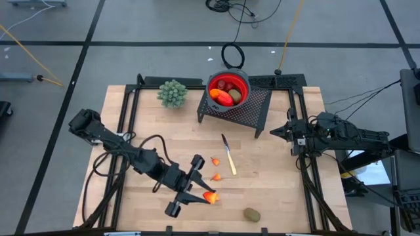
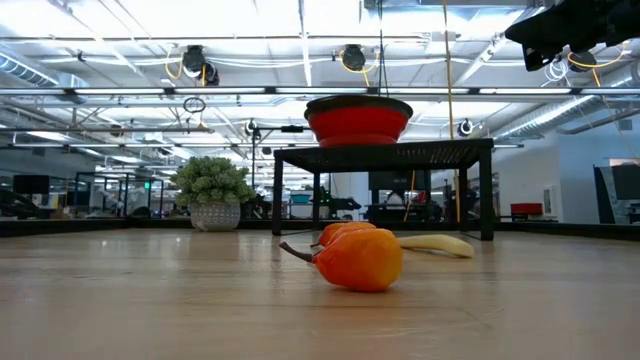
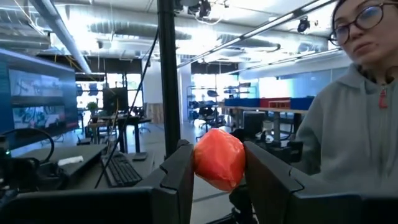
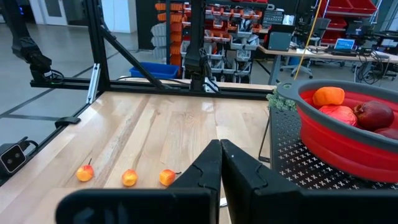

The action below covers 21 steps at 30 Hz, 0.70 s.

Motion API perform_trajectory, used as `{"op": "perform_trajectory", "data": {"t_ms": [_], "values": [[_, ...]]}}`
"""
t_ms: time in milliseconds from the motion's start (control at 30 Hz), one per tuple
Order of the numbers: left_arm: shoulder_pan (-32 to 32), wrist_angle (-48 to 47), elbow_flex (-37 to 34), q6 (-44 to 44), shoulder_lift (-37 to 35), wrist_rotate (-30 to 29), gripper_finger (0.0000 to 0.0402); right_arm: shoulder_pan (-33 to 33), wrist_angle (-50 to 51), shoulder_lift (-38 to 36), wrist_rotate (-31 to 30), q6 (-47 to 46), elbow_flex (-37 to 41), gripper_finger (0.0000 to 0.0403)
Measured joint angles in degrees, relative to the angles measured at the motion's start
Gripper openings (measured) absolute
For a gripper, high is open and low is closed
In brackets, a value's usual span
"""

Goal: Pick & Place Fruit
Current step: Put the orange pear into the red strainer bowl on the shelf

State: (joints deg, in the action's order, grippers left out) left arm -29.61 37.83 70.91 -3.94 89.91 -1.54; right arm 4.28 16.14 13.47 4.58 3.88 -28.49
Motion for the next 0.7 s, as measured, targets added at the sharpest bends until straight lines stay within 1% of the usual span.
{"op": "perform_trajectory", "data": {"t_ms": [133, 300, 500, 700], "values": [[0.2, 1.1, 0.0, 3.7, 0.0, -0.5, 0.0120, 0.0, 0.0, 0.0, 0.0, 0.0, 0.0, 0.0004], [1.1, 1.9, 0.0, 14.5, 0.0, -4.7, 0.0120, 0.0, 0.0, 0.0, 0.0, 0.0, 0.0, 0.0004], [2.7, 3.4, 0.0, 26.4, 0.0, -7.8, 0.0120, 0.0, 0.0, 0.0, 0.0, 0.0, 0.0, 0.0004], [4.3, 7.3, 0.0, 34.0, 0.0, -9.1, 0.0120, 0.0, 0.0, 0.0, 0.0, 0.0, 0.0, 0.0004]]}}
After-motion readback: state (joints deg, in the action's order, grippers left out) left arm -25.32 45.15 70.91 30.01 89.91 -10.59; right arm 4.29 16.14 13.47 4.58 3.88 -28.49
